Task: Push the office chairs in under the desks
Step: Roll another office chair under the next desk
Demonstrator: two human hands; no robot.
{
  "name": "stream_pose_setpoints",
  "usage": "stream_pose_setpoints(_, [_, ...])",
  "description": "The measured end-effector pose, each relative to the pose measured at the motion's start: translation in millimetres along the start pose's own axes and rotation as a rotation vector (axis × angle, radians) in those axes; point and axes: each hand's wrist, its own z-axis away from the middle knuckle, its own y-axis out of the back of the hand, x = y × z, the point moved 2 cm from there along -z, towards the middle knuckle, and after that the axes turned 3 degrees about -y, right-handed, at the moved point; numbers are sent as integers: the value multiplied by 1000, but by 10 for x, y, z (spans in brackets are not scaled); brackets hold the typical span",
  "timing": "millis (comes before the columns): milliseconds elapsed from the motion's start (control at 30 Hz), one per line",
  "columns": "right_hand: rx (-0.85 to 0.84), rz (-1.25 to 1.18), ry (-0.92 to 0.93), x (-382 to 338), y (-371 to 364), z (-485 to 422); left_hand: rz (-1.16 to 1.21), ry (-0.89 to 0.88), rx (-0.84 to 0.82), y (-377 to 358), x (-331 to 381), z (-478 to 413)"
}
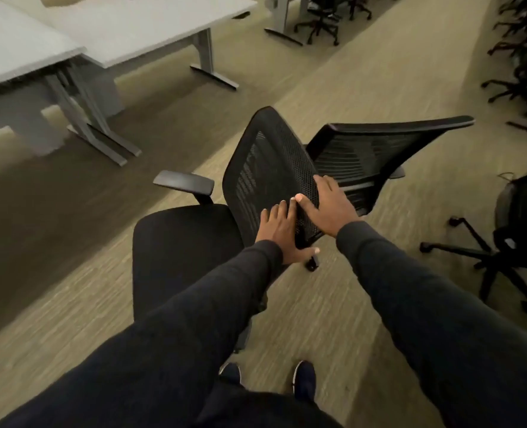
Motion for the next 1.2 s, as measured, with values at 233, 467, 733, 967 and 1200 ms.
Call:
stream_pose_setpoints(233, [-203, -202, 120, 127, -105, -549, -91, 84, -14, -41, 95, -119])
stream_pose_setpoints(467, [-237, -282, 189, -299, -234, -1121, -73, 125, 26, 92, -214, 77])
stream_pose_setpoints(733, [-255, -278, 226, -935, -523, -1503, -17, 183, 77, 263, -933, 631])
stream_pose_setpoints(967, [-216, -218, 211, -1605, -828, -1714, -35, 309, 68, 499, -1927, 1189])
stream_pose_setpoints(1200, [-124, -53, 157, -2179, -1099, -2104, 14, 516, 80, 799, -3064, 1799])
